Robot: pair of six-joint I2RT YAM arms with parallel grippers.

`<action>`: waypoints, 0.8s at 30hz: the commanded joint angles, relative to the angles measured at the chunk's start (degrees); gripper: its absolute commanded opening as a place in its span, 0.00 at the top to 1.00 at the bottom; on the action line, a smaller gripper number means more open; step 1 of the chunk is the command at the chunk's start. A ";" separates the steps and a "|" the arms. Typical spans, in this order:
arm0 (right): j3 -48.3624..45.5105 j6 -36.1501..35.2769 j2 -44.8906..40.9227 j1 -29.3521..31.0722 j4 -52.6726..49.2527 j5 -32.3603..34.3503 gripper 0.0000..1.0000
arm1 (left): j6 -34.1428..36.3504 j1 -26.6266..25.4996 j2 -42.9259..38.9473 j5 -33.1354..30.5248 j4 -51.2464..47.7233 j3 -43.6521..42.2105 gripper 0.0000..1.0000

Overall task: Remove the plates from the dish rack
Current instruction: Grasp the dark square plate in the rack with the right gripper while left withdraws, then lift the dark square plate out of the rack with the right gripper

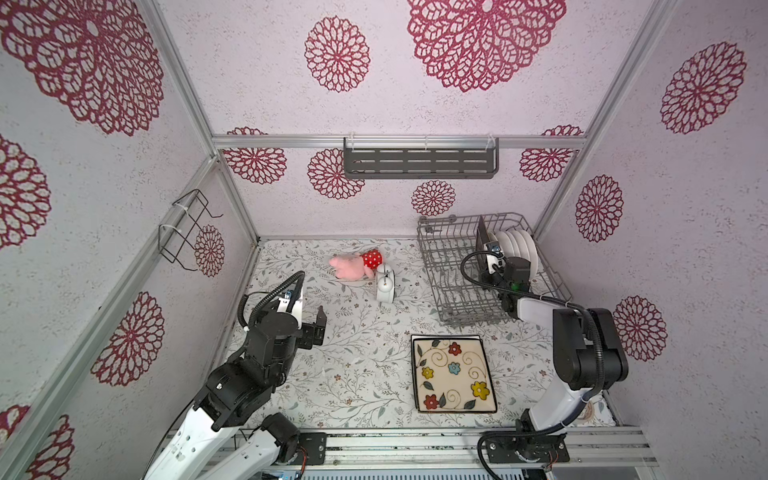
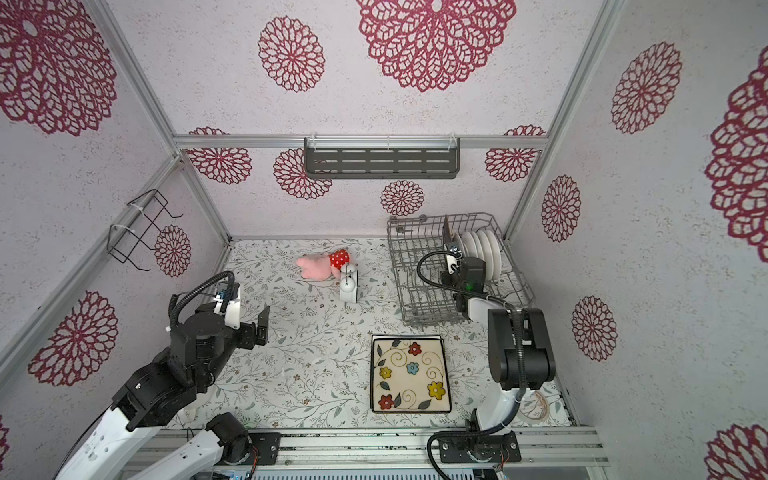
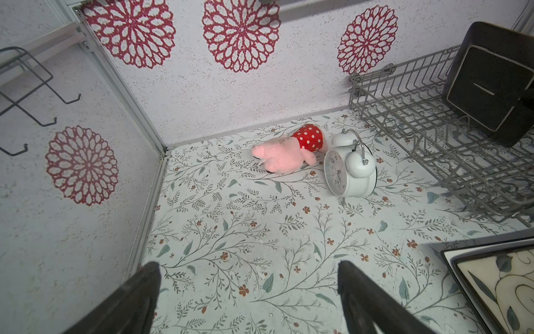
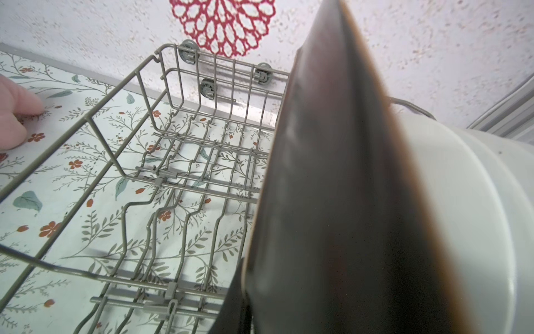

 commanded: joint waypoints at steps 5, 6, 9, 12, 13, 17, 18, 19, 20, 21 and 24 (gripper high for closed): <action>3.20 -5.84 -8.20 4.80 -2.25 0.07 0.92 | -1.35 0.55 -3.43 2.27 2.74 -0.62 0.03; 3.34 -6.49 -9.06 5.31 -2.99 0.39 0.92 | -1.45 0.55 -3.87 2.42 2.82 -0.60 0.03; 3.61 -8.41 -11.71 7.04 -4.98 1.88 0.93 | -1.62 0.53 -5.10 2.66 2.77 -0.50 0.03; 4.04 -10.85 -14.64 9.42 -7.56 3.79 0.93 | -1.55 0.55 -5.74 3.63 2.87 -0.15 0.03; 4.21 -11.67 -15.68 10.29 -8.50 4.45 0.93 | -1.56 0.55 -5.86 4.04 3.00 0.03 0.03; 4.91 -15.66 -19.36 14.46 -11.95 8.02 0.94 | -2.24 0.55 -5.80 6.64 3.75 0.32 0.03; 5.25 -17.01 -20.20 15.77 -13.01 9.36 0.94 | -2.49 0.55 -5.70 7.97 4.18 0.44 0.03; 5.58 -18.10 -20.85 16.87 -13.95 10.44 0.94 | -2.81 0.52 -5.72 9.46 4.75 0.47 0.03; 6.03 -19.18 -21.61 18.20 -15.00 11.87 0.94 | -3.37 0.55 -5.71 11.34 5.58 0.42 0.03; 6.37 -20.18 -22.32 19.51 -16.08 13.25 0.94 | -3.88 0.55 -5.61 13.22 6.59 0.30 0.03; 7.16 -23.06 -24.33 23.67 -18.03 17.89 0.94 | -5.34 0.63 -5.14 18.01 9.45 0.13 0.02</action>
